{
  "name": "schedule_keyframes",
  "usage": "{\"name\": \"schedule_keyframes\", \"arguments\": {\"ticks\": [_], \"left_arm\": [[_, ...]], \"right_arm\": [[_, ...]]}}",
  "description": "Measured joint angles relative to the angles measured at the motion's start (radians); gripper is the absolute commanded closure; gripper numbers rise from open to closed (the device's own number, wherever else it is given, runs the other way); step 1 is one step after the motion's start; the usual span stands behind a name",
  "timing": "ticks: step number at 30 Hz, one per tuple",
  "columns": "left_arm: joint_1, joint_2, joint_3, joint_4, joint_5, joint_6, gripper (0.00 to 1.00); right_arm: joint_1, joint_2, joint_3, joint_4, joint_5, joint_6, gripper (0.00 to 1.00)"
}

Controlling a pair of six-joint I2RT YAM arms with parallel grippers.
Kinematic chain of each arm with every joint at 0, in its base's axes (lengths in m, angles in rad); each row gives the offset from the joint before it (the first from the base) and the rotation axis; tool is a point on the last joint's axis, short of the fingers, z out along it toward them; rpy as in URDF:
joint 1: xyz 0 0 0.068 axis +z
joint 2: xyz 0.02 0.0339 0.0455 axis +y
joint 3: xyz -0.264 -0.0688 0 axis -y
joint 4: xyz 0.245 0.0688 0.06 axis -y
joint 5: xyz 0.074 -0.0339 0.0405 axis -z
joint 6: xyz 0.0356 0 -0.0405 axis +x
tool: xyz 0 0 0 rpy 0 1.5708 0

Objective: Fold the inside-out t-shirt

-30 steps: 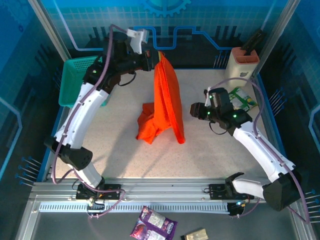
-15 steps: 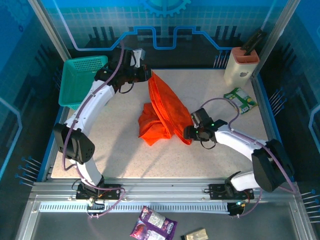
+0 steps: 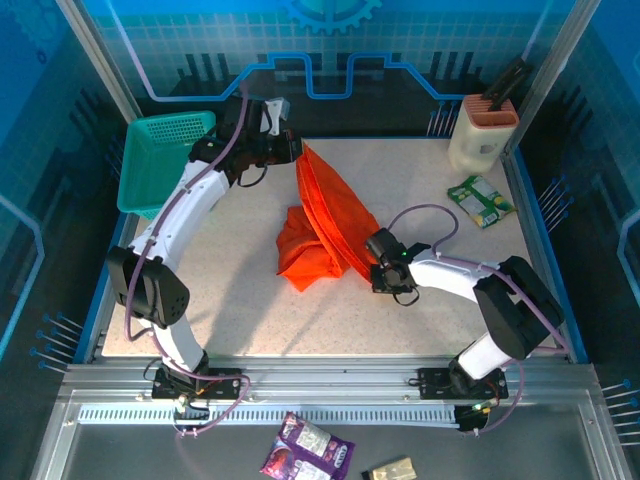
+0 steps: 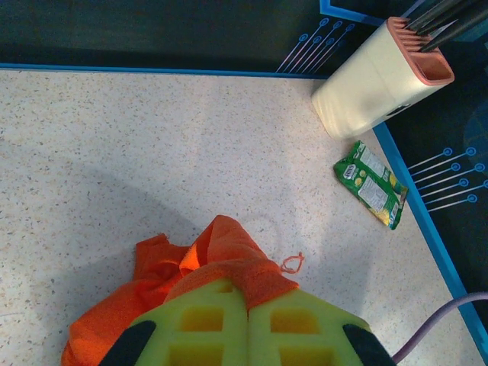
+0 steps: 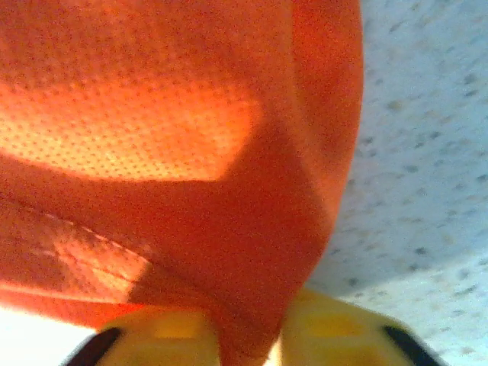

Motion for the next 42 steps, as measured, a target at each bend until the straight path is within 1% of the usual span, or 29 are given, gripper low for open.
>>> {"name": "schedule_keyframes", "arguments": {"ticks": [1, 5, 8, 12, 16, 19, 22, 25, 29, 34, 37, 40, 42], "left_arm": [[0.002, -0.003, 0.0, 0.0, 0.0, 0.0, 1.0], [0.012, -0.023, 0.0, -0.001, 0.0, 0.0, 1.0], [0.026, -0.057, 0.0, -0.001, 0.0, 0.001, 1.0], [0.055, -0.128, 0.0, -0.001, -0.002, 0.001, 1.0], [0.087, -0.222, 0.0, 0.001, -0.01, 0.0, 1.0], [0.103, -0.296, -0.002, 0.017, -0.018, 0.0, 1.0], [0.119, -0.35, 0.015, 0.023, -0.021, 0.001, 1.0], [0.141, -0.363, 0.106, 0.003, -0.033, 0.01, 1.0], [0.151, -0.41, 0.198, 0.002, -0.048, 0.032, 1.0], [0.151, -0.539, 0.182, -0.001, -0.048, 0.035, 1.0], [0.151, -0.612, 0.164, -0.008, -0.053, 0.04, 1.0], [0.151, -0.648, 0.169, -0.015, -0.064, 0.059, 1.0], [0.151, -0.644, 0.189, -0.017, -0.068, 0.072, 1.0]], "right_arm": [[0.0, -0.003, 0.005, -0.003, 0.009, -0.005, 1.0], [-0.031, -0.079, 0.053, -0.069, 0.051, -0.04, 1.0], [-0.124, -0.193, 0.172, -0.125, 0.076, -0.105, 1.0], [-0.295, -0.314, 0.445, -0.175, 0.103, -0.218, 1.0], [-0.43, -0.352, 0.795, -0.206, 0.122, -0.337, 1.0], [-0.46, -0.36, 1.013, -0.207, 0.13, -0.406, 1.0], [-0.46, -0.38, 1.143, -0.191, 0.125, -0.45, 1.0], [-0.46, -0.4, 1.185, -0.184, 0.114, -0.472, 1.0], [-0.46, -0.421, 1.176, -0.183, 0.107, -0.484, 1.0], [-0.46, -0.476, 1.093, -0.186, 0.097, -0.494, 1.0], [-0.46, -0.526, 1.083, -0.184, 0.087, -0.498, 1.0], [-0.46, -0.569, 1.086, -0.169, 0.072, -0.504, 1.0], [-0.46, -0.578, 1.102, -0.158, 0.068, -0.505, 1.0]]}}
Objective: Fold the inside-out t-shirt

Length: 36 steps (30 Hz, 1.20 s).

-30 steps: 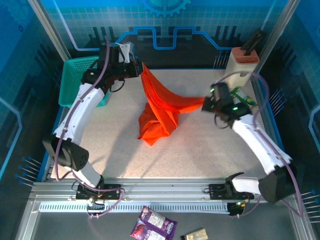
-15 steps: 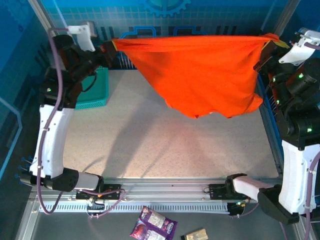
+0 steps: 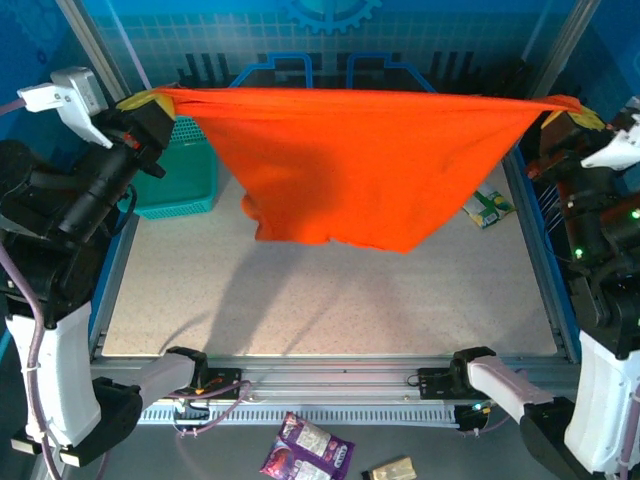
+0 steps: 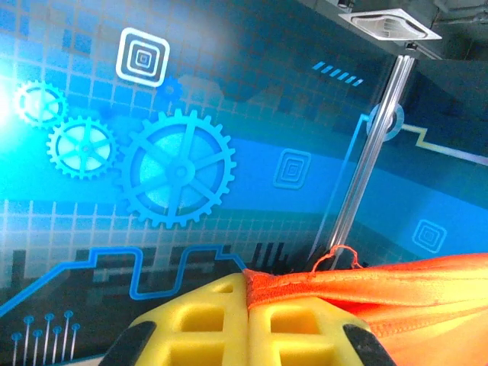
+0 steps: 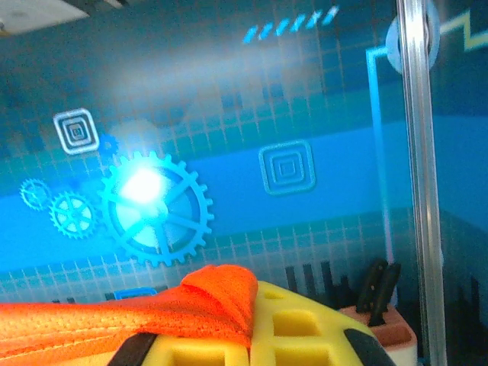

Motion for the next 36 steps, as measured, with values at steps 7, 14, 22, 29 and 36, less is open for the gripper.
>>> {"name": "schedule_keyframes", "arguments": {"ticks": [7, 14, 22, 29, 36], "left_arm": [[0.002, 0.172, 0.019, 0.029, -0.004, 0.007, 1.0], [0.01, 0.562, 0.104, 0.083, 0.012, -0.032, 1.0], [0.012, 0.902, 0.463, 0.183, 0.108, -0.182, 1.0], [0.012, 0.971, 0.628, 0.246, 0.166, -0.259, 1.0], [0.034, 0.895, 0.23, 0.227, 0.192, -0.229, 1.0]], "right_arm": [[0.0, 0.119, -0.011, 0.061, 0.005, 0.0, 1.0], [-0.044, 0.37, -0.039, 0.097, 0.004, 0.005, 1.0], [-0.098, 0.35, 0.011, 0.106, -0.074, 0.027, 1.0], [-0.098, 0.168, -0.013, 0.126, -0.32, 0.055, 1.0], [0.098, 0.087, -0.271, 0.126, -0.621, 0.084, 1.0]]}}
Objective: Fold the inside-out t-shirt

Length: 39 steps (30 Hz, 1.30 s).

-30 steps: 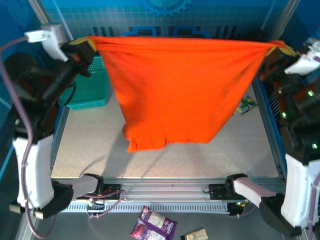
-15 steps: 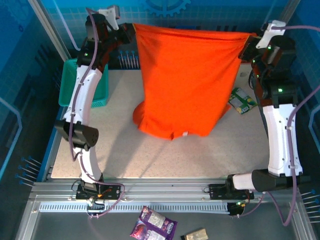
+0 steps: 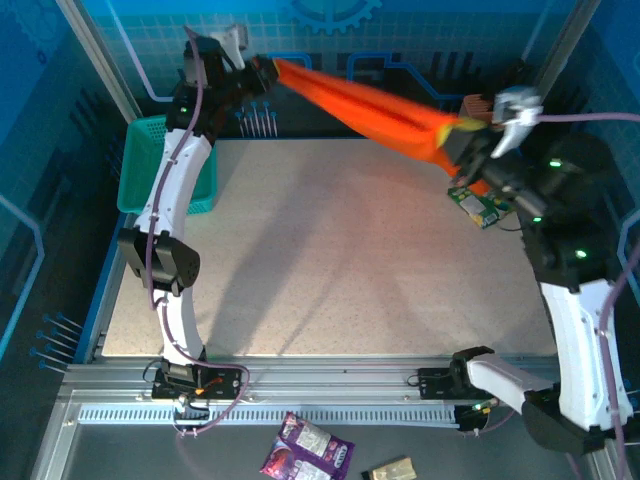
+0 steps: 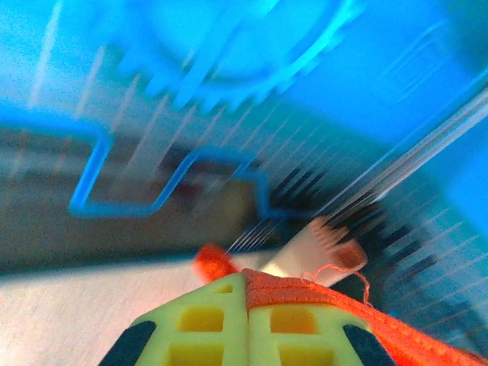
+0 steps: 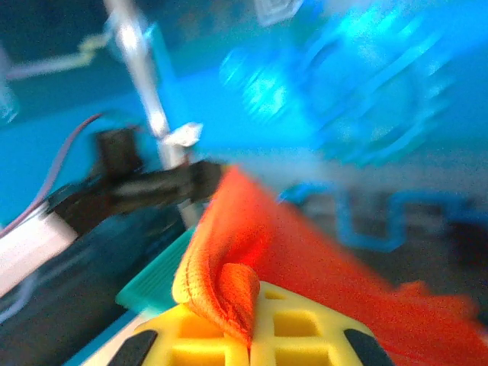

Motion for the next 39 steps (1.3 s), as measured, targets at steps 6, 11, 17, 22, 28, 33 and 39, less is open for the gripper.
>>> {"name": "schedule_keyframes", "arguments": {"ticks": [6, 11, 17, 22, 28, 33, 39], "left_arm": [[0.078, -0.002, -0.318, -0.075, -0.009, 0.04, 1.0], [0.123, 0.049, -0.344, -0.133, -0.03, 0.096, 0.66], [0.121, 0.056, -0.343, -0.179, -0.096, 0.137, 0.53], [0.105, -0.003, -0.343, -0.234, -0.132, 0.148, 0.56], [-0.074, -0.198, -0.494, -0.245, -0.158, 0.171, 0.68], [-0.26, -0.195, -0.649, -0.218, -0.138, 0.145, 0.81], [-0.292, -0.005, -0.733, -0.178, -0.131, 0.101, 0.89]], "right_arm": [[0.422, 0.184, -0.256, 0.029, -0.055, 0.032, 0.94], [0.637, 0.49, -0.275, 0.085, -0.067, 0.11, 0.58], [0.63, 0.536, -0.268, 0.038, 0.026, 0.133, 0.58], [0.465, 0.396, -0.376, -0.033, 0.171, 0.158, 0.66], [0.167, 0.282, -0.659, -0.153, 0.298, 0.196, 0.68], [0.026, 0.284, -0.832, -0.196, 0.313, 0.194, 0.64], [-0.023, 0.329, -0.882, -0.154, 0.294, 0.179, 0.63]]}}
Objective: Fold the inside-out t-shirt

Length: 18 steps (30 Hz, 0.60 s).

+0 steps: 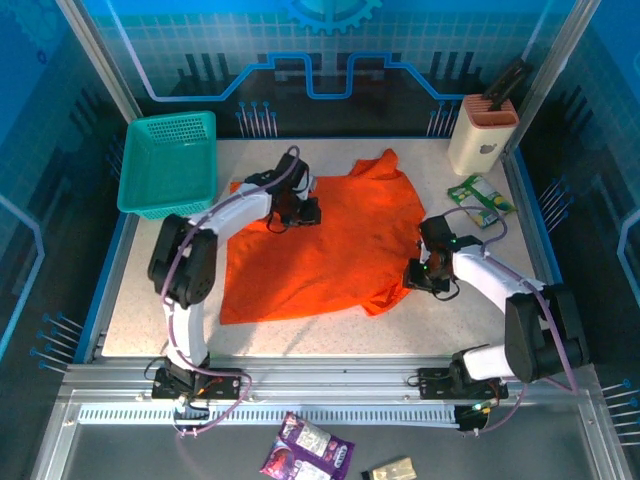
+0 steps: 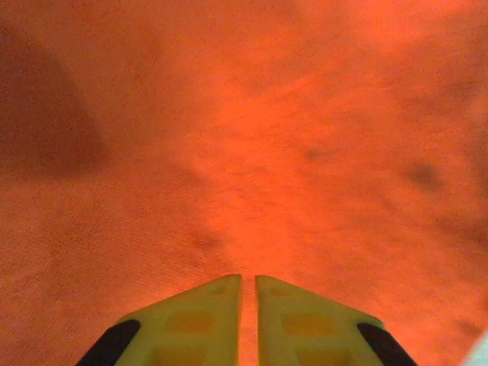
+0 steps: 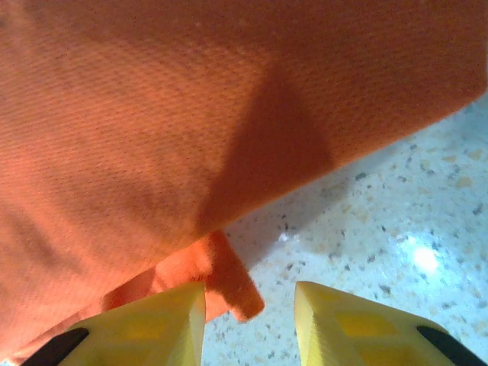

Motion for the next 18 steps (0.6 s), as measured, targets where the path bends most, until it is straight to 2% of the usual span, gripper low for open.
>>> {"name": "schedule_keyframes", "arguments": {"ticks": [4, 11, 15, 18], "left_arm": [[0.005, 0.079, -0.017, 0.005, -0.005, -0.003, 0.91], [0.04, 0.132, 0.001, 0.014, -0.008, -0.007, 0.93], [0.077, 0.158, 0.033, 0.025, -0.006, -0.007, 0.94], [0.109, 0.179, 0.059, 0.032, 0.001, -0.011, 0.95]], "right_arm": [[-0.011, 0.009, -0.036, 0.049, -0.047, 0.001, 0.68], [-0.022, 0.007, -0.064, 0.08, -0.077, 0.014, 1.0], [-0.023, -0.079, -0.088, 0.043, -0.06, 0.039, 1.0], [-0.023, -0.198, -0.115, -0.01, -0.041, 0.081, 1.0]]}}
